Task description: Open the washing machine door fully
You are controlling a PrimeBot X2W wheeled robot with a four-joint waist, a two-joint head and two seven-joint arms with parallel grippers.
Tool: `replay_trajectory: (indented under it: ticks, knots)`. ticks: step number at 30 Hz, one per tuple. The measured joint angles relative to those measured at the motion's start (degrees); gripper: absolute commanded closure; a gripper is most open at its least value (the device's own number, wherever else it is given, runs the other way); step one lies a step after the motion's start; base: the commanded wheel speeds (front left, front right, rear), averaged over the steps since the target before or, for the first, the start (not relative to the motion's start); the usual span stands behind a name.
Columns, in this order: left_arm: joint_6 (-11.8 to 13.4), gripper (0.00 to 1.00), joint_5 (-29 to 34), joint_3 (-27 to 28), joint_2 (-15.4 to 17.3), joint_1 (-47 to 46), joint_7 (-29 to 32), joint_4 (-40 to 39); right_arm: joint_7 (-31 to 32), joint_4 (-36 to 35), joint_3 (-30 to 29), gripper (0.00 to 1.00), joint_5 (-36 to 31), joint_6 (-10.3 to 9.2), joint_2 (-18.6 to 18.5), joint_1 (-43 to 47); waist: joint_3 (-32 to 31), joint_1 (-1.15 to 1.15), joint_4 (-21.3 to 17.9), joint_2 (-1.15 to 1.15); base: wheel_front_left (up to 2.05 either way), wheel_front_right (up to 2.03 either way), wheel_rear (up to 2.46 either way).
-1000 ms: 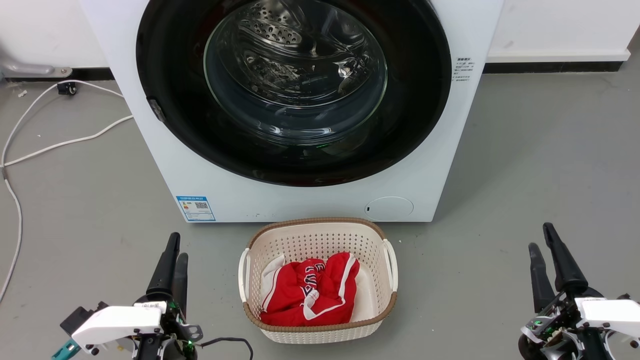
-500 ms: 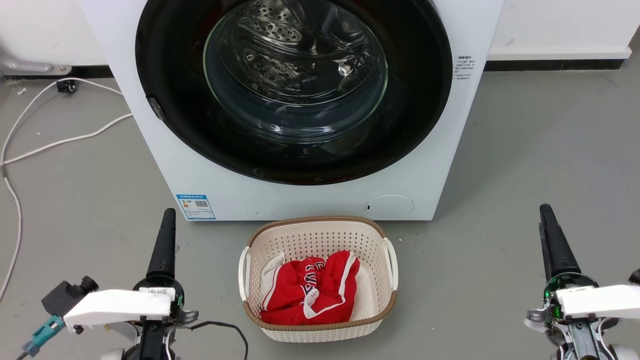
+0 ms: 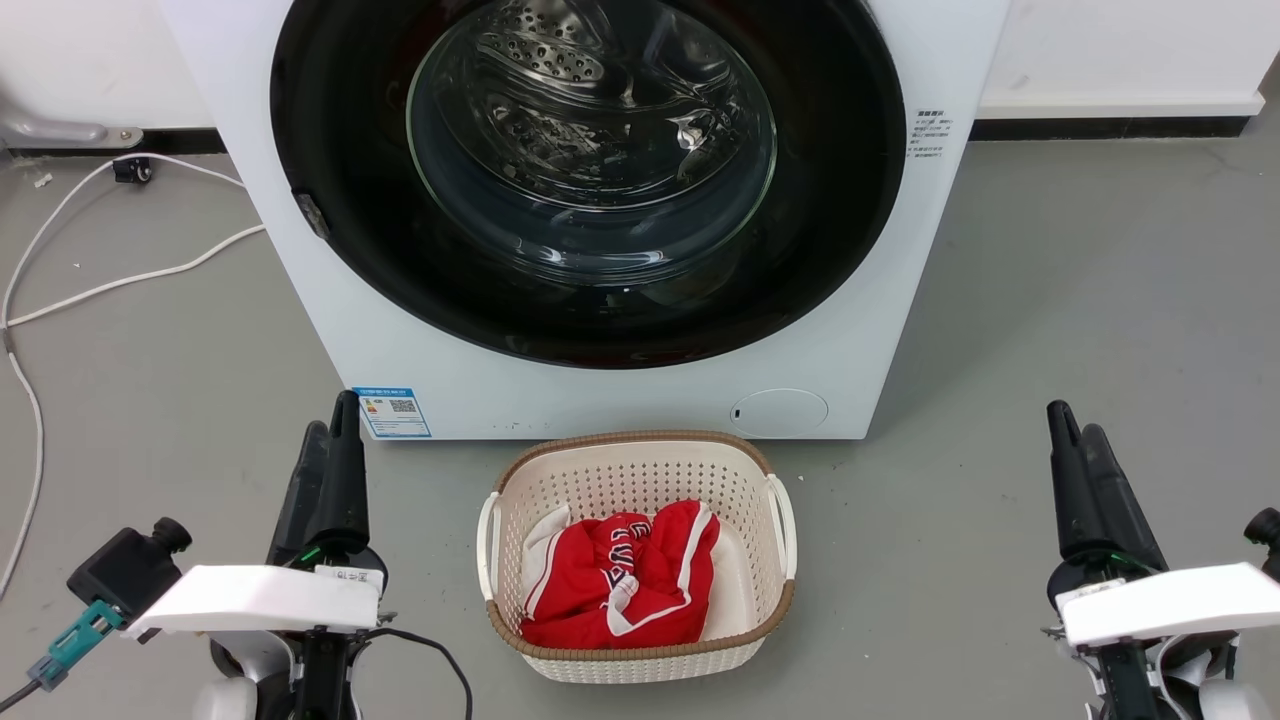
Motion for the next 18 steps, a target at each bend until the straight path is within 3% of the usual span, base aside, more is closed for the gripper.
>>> replay_trajectory:
  ticks: [18]
  knots:
    - [0.0,0.0,20.41,-0.48,0.38,0.43,-3.19,-1.41,-2.61,-0.86,0.63,0.0,-17.07,0.01,0.05,0.74,-0.13,0.0,0.23,0.0,0.0,0.0,0.0]
